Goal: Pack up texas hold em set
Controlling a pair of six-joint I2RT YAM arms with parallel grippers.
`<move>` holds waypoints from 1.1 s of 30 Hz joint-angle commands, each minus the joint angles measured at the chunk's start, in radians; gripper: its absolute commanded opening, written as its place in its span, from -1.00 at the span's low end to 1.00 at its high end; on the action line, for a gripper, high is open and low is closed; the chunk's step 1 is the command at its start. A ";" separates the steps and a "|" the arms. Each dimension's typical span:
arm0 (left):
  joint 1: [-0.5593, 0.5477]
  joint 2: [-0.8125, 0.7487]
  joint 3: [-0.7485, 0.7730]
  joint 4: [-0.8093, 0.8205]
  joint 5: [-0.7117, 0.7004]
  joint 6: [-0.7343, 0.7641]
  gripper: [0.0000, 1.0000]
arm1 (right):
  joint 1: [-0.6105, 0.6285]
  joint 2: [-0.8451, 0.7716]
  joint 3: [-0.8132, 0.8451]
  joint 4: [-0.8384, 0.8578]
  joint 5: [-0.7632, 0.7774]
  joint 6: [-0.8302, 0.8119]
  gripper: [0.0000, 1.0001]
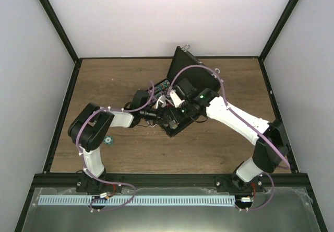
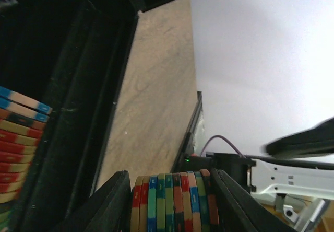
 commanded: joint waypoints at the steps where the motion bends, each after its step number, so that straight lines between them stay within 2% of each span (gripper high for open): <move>1: 0.004 -0.034 0.035 -0.116 -0.074 0.091 -0.92 | -0.005 -0.070 -0.004 0.043 0.074 0.035 0.96; 6: 0.002 -0.074 0.064 -0.202 -0.196 0.118 -0.92 | -0.022 -0.136 -0.047 0.084 0.152 0.087 1.00; 14: -0.062 -0.136 0.131 -0.333 -0.480 0.105 -0.92 | -0.132 -0.223 -0.177 0.169 0.222 0.185 1.00; 20: -0.126 -0.096 0.222 -0.426 -0.668 0.107 -0.92 | -0.167 -0.306 -0.260 0.227 0.299 0.250 1.00; 27: -0.197 -0.017 0.329 -0.509 -0.855 0.124 -0.92 | -0.174 -0.393 -0.345 0.214 0.504 0.355 1.00; 33: -0.237 0.028 0.349 -0.515 -1.006 0.119 -0.92 | -0.176 -0.422 -0.400 0.224 0.528 0.377 1.00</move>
